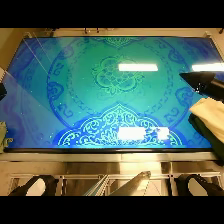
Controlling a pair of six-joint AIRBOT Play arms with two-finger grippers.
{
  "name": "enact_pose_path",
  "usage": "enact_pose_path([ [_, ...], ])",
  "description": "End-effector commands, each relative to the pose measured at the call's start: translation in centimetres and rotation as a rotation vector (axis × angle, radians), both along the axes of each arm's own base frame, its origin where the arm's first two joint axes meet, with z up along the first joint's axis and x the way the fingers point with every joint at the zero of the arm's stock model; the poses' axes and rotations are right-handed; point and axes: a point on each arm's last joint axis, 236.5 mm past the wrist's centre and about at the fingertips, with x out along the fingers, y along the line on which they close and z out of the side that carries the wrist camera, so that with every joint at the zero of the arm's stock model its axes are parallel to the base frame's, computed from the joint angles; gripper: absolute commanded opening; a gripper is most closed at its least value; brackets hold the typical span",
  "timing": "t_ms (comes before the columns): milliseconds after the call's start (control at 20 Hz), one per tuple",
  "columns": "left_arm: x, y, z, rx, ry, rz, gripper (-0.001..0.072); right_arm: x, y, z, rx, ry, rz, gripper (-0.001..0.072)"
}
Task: Fold the shirts.
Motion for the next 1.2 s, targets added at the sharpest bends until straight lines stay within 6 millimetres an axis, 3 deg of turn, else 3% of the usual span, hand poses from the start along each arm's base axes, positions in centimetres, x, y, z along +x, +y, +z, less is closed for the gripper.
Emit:
enact_pose_path([
  [0, 0.8, 1.1, 0.6, 0.041, -0.04, 0.019, 0.0025, 0.6, -0.4, 1.0, 0.045, -0.02, -0.034, 0.0021],
  [50, 1.2, 2.2, 0.9, 0.09, -0.056, 0.026, 0.005, 0.7, -0.5, 1.0, 0.044, -0.02, -0.039, 0.0022],
  [150, 1.3, 5.3, 0.5, 0.224, -0.024, 0.039, 0.0586, 0.7, -0.5, 1.2, 0.054, -0.023, -0.04, 0.0022],
  [200, 0.9, 7.3, -0.6, 0.282, 0.031, 0.059, 0.0709, 0.7, -0.5, 1.2, 0.054, -0.023, -0.039, 0.0021],
  [300, -0.4, 10.5, -3.9, 0.296, 0.154, 0.104, 0.0709, 0.7, -0.5, 1.2, 0.054, -0.023, -0.041, 0.0022],
  [450, -4.3, 14.4, -9.4, 0.193, 0.32, 0.219, 0.0709, 0.8, -0.6, 1.1, 0.054, -0.02, -0.044, 0.0022],
  [550, -6.0, 15.9, -11.8, 0.115, 0.357, 0.29, 0.071, 1.0, -0.7, 0.6, 0.058, -0.006, -0.045, 0.0023],
  [600, -6.0, 15.8, -12.6, 0.055, 0.343, 0.312, 0.071, 1.2, -0.7, 0.2, 0.062, 0.004, -0.045, 0.0028],
  [650, -5.5, 15.3, -13.3, -0.008, 0.316, 0.316, 0.071, 1.5, -0.8, -0.3, 0.08, 0.029, -0.049, 0.0103],
  [700, -4.8, 14.6, -13.8, -0.064, 0.289, 0.303, 0.071, 1.7, -0.9, -0.9, 0.118, 0.073, -0.057, 0.0317],
  [750, -4.0, 13.8, -14.4, -0.111, 0.273, 0.288, 0.071, 2.0, -1.0, -1.5, 0.149, 0.112, -0.061, 0.0392],
  [800, -3.5, 13.1, -15.0, -0.144, 0.271, 0.28, 0.071, 2.1, -1.0, -2.0, 0.154, 0.125, -0.059, 0.0363],
  [1000, -2.5, 10.3, -18.9, -0.197, 0.368, 0.207, 0.0709, 2.4, -1.0, -3.1, 0.167, 0.157, -0.051, 0.0369],
  [1050, -2.1, 9.3, -19.7, -0.205, 0.39, 0.18, 0.0709, 2.4, -1.0, -3.2, 0.168, 0.16, -0.05, 0.04],
  [1150, -1.0, 7.6, -21.2, -0.205, 0.415, 0.13, 0.0709, 2.4, -1.0, -3.2, 0.168, 0.159, -0.051, 0.0606],
])
